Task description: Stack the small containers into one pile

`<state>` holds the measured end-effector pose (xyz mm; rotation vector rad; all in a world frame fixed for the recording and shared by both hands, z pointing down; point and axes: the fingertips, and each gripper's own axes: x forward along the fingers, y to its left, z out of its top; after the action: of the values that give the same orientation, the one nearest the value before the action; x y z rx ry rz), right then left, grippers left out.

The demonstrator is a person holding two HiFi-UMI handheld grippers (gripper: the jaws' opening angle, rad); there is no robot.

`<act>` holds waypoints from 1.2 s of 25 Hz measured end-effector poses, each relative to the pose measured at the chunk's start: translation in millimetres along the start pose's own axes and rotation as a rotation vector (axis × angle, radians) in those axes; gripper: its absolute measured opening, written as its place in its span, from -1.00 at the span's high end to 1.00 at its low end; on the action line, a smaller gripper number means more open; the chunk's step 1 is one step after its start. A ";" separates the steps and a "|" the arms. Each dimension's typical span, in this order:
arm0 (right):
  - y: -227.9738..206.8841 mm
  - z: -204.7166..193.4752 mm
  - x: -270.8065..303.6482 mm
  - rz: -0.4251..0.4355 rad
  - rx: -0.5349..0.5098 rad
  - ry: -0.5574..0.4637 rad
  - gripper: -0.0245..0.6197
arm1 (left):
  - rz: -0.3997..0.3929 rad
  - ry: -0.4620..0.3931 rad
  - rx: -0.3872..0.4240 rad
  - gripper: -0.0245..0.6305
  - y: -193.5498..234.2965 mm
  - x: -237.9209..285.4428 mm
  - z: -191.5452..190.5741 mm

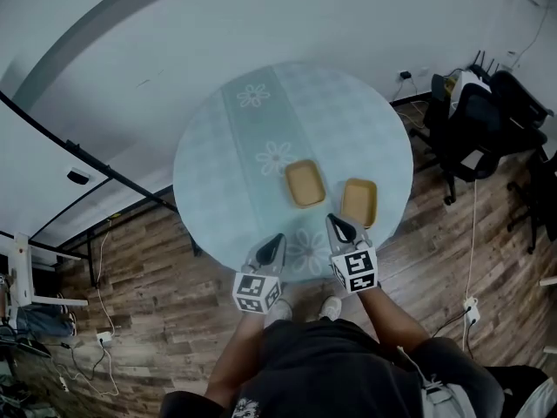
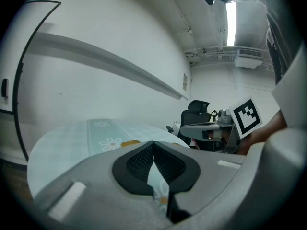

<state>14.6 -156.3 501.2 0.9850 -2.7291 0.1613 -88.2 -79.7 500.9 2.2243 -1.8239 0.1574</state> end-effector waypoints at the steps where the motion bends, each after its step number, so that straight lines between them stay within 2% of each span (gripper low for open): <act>1: 0.4 -1.1 1.9 0.010 0.001 0.000 0.92 | 0.023 0.000 -0.008 0.91 4.3 -1.8 -1.7; 4: -0.4 -4.5 8.4 0.030 0.004 -0.002 0.92 | 0.084 -0.005 -0.036 0.91 19.4 -5.3 -5.0; 7: 1.3 -11.7 16.3 0.029 0.014 0.013 0.92 | 0.096 0.010 -0.036 0.91 29.2 -5.1 -10.1; 18: 7.2 -26.0 57.2 -0.044 0.032 0.072 0.92 | 0.021 0.048 -0.054 0.91 64.1 23.2 -21.9; 25: 7.0 -32.7 79.3 -0.089 0.078 0.065 0.90 | -0.005 0.069 -0.074 0.91 91.1 34.1 -30.9; 28: 7.8 -44.1 87.3 -0.118 0.089 0.082 0.67 | -0.021 0.083 -0.087 0.91 96.5 36.5 -38.2; 30: 7.4 -53.4 92.0 -0.136 0.092 0.099 0.41 | -0.033 0.093 -0.092 0.91 97.8 38.4 -42.9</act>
<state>-49.1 -197.5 576.2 1.1518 -2.5751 0.3054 -172.2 -122.0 564.3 2.1458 -1.7099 0.1644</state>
